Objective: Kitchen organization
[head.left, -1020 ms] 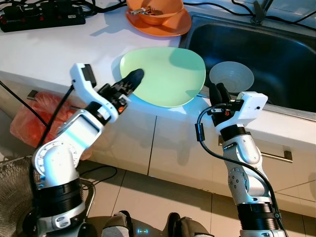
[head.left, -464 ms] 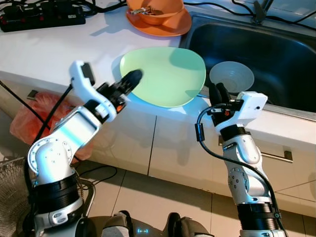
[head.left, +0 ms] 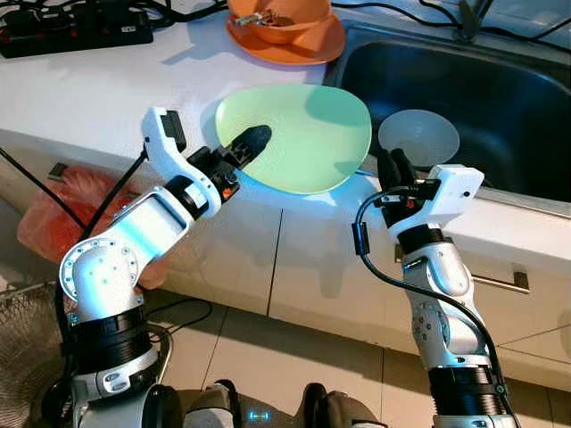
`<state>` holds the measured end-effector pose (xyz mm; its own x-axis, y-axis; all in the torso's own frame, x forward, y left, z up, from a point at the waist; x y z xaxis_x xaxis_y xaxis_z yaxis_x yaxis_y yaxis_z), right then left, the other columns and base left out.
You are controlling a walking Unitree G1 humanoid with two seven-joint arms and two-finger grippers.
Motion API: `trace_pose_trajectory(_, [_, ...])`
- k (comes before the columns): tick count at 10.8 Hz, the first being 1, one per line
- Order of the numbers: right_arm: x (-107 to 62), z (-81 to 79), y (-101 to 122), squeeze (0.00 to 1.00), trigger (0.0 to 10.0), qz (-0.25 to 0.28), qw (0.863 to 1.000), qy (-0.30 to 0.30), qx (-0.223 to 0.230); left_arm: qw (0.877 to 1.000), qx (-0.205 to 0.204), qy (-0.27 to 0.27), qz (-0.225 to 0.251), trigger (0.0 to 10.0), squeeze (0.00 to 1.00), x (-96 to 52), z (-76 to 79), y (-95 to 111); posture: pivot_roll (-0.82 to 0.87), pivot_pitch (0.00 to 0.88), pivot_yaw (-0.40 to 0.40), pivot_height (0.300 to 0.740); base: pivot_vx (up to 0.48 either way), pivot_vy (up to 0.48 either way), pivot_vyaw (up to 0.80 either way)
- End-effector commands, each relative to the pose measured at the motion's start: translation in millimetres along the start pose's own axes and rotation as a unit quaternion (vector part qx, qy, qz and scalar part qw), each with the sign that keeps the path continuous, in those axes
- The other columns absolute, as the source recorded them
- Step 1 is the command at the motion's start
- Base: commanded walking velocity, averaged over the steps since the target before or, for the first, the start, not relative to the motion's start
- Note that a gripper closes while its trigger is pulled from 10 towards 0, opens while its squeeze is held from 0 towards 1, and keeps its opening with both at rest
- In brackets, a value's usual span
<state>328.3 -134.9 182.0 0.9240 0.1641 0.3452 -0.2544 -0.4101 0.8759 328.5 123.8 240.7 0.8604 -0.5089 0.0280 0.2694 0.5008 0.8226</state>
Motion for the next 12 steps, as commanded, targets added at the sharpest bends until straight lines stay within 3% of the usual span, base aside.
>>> trace_pose_trajectory(1, [-3.0,4.3,-4,0.00,10.0,-0.009,1.000,-0.009,0.006,1.000,-0.004,-0.006,-0.019,10.0,0.00,3.5,5.0,-4,0.11,0.210,-0.031,0.740,0.000,0.000,0.00])
trace_pose_trajectory(5, [-3.2,3.4,-4,0.00,10.0,-0.009,1.000,-0.010,0.007,0.999,-0.012,0.001,-0.040,10.0,0.00,11.8,8.6,-13,0.10,0.200,-0.025,0.740,0.000,0.000,0.00])
trace_pose_trajectory(8, [-3.6,3.5,-4,0.00,10.0,-0.010,1.000,-0.010,0.006,0.998,-0.016,0.036,-0.040,10.0,0.00,15.5,0.0,-16,0.09,0.199,-0.026,0.740,0.000,0.000,0.00])
trace_pose_trajectory(9, [-4.0,3.7,-4,0.00,10.0,-0.011,1.000,-0.010,0.007,0.998,-0.012,0.051,-0.029,0.0,0.00,15.2,-3.9,-13,0.10,0.209,-0.031,0.740,0.000,0.000,0.00])
trace_pose_trajectory(12, [-3.8,3.6,-5,0.00,10.0,-0.014,1.000,-0.008,0.007,0.998,-0.012,0.056,-0.012,0.0,0.00,15.4,-3.8,-9,0.10,0.216,-0.037,0.740,0.000,0.000,0.00])
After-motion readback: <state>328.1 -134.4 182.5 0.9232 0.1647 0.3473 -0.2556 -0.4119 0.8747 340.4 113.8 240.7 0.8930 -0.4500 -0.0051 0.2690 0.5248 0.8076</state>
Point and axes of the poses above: a point about 5 cm out from each wrist's last joint towards the gripper, its own x axis pointing out of the wrist towards the gripper, its own y axis along the axis of the wrist's last joint, z = x × y, the point moved 2 cm from there along x, pointing out of the wrist towards the gripper, and after that the axes turned 10 degrees about x, right-handed, at the moved point
